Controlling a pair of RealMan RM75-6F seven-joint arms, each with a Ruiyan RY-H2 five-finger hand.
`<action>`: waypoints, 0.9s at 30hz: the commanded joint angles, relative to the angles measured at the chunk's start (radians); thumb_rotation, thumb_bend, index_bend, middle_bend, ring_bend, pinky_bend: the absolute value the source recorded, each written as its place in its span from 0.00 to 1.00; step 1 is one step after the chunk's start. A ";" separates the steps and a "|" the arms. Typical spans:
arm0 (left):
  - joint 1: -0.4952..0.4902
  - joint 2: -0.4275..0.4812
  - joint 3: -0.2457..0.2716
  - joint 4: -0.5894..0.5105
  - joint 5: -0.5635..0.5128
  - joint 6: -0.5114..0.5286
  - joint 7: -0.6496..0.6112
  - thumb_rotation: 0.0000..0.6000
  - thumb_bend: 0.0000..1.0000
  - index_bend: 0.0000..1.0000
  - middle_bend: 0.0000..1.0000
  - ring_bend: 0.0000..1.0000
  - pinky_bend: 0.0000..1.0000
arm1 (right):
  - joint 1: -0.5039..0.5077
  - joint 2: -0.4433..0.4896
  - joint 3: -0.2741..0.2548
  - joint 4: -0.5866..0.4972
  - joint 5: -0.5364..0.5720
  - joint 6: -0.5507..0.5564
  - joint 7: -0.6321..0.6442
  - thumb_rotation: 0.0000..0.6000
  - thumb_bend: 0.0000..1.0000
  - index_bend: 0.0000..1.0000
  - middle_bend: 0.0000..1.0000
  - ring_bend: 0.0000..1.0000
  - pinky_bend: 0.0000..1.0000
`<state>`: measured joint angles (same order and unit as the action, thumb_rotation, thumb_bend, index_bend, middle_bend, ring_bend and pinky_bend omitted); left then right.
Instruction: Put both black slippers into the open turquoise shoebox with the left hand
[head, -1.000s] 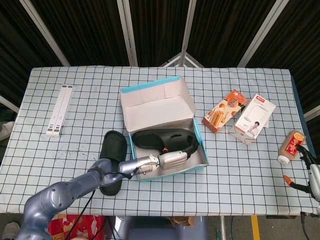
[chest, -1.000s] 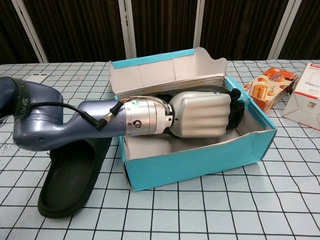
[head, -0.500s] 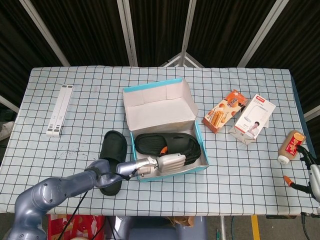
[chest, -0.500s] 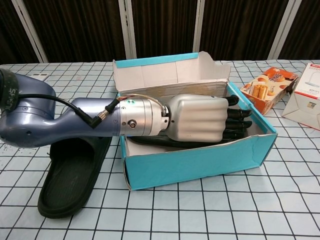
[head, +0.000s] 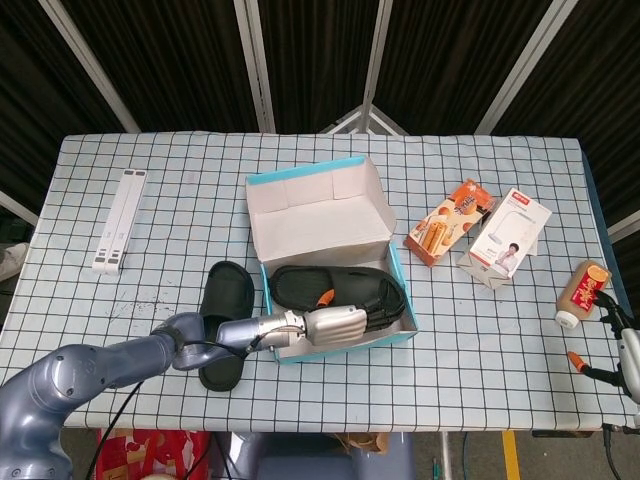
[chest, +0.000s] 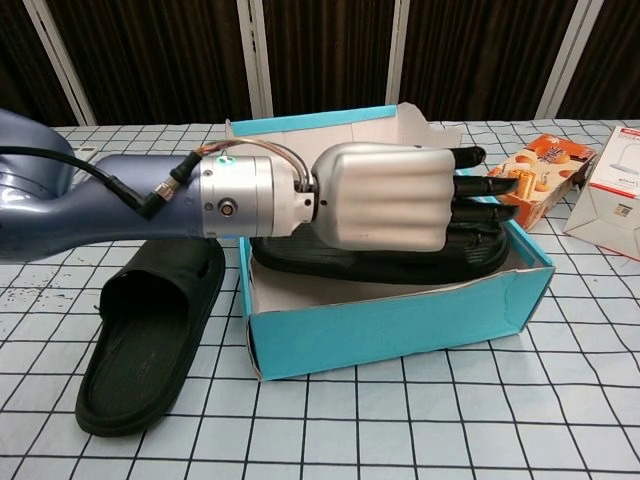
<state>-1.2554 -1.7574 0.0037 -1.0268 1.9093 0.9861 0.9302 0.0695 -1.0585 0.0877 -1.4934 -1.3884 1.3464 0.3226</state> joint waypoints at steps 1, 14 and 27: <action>0.011 0.068 -0.002 -0.072 -0.001 -0.016 0.041 1.00 0.35 0.00 0.00 0.00 0.20 | 0.000 0.001 0.000 -0.002 0.000 0.001 -0.002 1.00 0.23 0.12 0.22 0.31 0.33; 0.050 0.076 -0.021 -0.109 -0.050 -0.072 0.085 1.00 0.27 0.00 0.00 0.00 0.20 | 0.000 0.001 0.001 -0.006 0.006 -0.003 -0.010 1.00 0.23 0.12 0.22 0.31 0.33; 0.170 0.050 -0.108 -0.217 -0.167 0.111 -0.101 1.00 0.12 0.00 0.00 0.00 0.20 | -0.001 0.001 0.001 0.005 0.006 -0.006 0.004 1.00 0.23 0.12 0.22 0.31 0.33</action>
<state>-1.1488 -1.7137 -0.0717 -1.1704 1.7996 1.0131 0.9180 0.0691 -1.0576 0.0887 -1.4886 -1.3818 1.3397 0.3260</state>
